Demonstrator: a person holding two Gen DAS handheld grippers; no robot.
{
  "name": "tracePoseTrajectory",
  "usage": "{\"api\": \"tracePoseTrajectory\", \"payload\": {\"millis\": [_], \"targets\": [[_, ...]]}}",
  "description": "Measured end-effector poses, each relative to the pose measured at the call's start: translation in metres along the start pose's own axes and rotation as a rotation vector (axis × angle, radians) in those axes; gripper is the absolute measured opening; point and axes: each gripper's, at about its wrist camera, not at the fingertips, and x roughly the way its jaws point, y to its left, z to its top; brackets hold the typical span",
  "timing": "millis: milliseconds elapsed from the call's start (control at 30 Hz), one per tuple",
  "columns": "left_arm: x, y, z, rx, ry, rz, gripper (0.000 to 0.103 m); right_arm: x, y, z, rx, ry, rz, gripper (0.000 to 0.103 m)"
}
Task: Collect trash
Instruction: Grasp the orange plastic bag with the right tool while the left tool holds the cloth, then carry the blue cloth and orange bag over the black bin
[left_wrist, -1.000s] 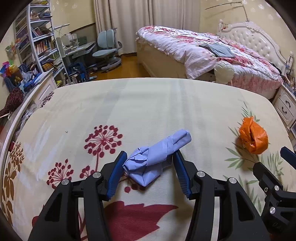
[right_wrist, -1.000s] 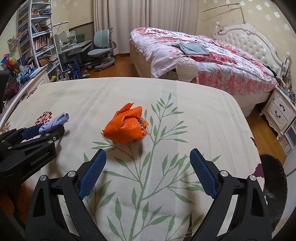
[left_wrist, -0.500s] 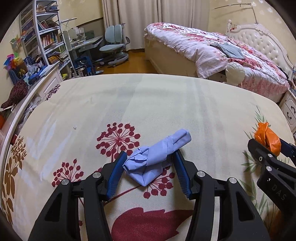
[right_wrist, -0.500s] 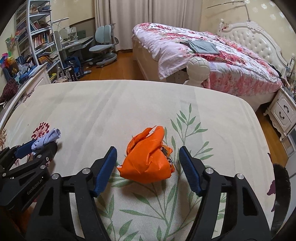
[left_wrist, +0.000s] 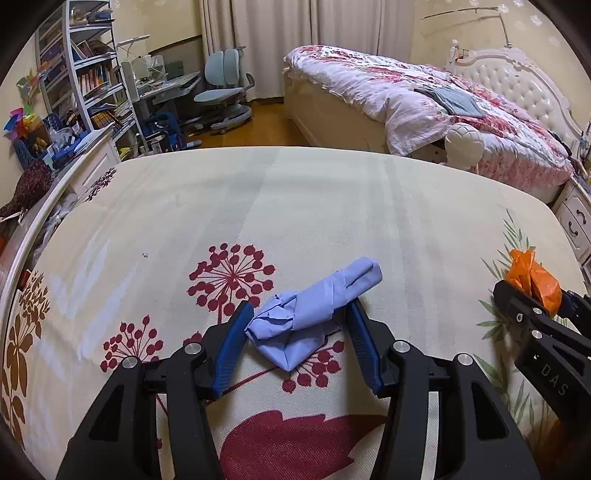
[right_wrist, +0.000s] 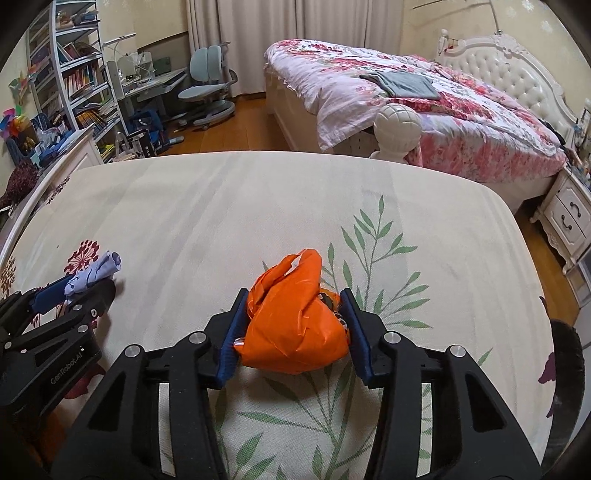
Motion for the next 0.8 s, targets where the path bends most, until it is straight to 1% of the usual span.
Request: {"api": "tracePoseTrajectory", "payload": {"millis": [133,400,800], "targets": [[-0.009,-0.003,-0.004,0.01,-0.024,0.0,0.054,-0.008,-0.001,-0.009,-0.005,-0.002,0.003,0.047],[-0.029,-0.014,-0.021,0.003,-0.037,-0.037,0.054,-0.031,-0.004,-0.034,-0.016,-0.011,0.003,0.047],[-0.059,-0.044,-0.053,0.03,-0.045,-0.085,0.054,-0.075,-0.027,-0.073,-0.011,-0.045,-0.007,0.047]]}}
